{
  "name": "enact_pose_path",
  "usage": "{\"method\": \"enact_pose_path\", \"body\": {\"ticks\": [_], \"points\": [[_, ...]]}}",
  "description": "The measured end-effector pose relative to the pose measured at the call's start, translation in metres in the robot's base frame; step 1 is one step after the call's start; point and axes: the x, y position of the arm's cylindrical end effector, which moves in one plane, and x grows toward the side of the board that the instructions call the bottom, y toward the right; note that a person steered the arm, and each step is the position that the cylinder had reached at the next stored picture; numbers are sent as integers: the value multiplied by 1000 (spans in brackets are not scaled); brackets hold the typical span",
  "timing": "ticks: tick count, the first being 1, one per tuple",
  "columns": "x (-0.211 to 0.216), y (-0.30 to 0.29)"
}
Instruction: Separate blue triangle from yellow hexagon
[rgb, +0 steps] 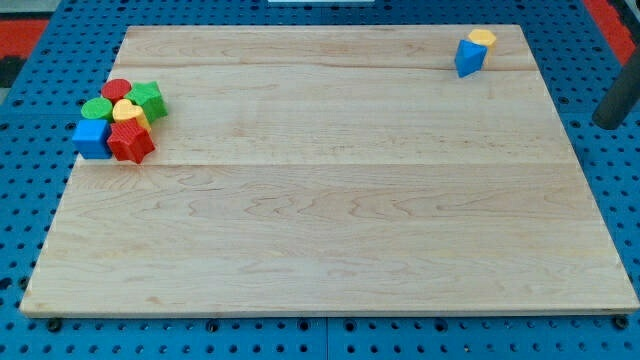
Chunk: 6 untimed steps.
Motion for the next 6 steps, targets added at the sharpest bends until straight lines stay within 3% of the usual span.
{"method": "enact_pose_path", "body": {"ticks": [1,2,3,6], "points": [[-30,0],[-92,0],[-111,-24],[-110,-209]]}}
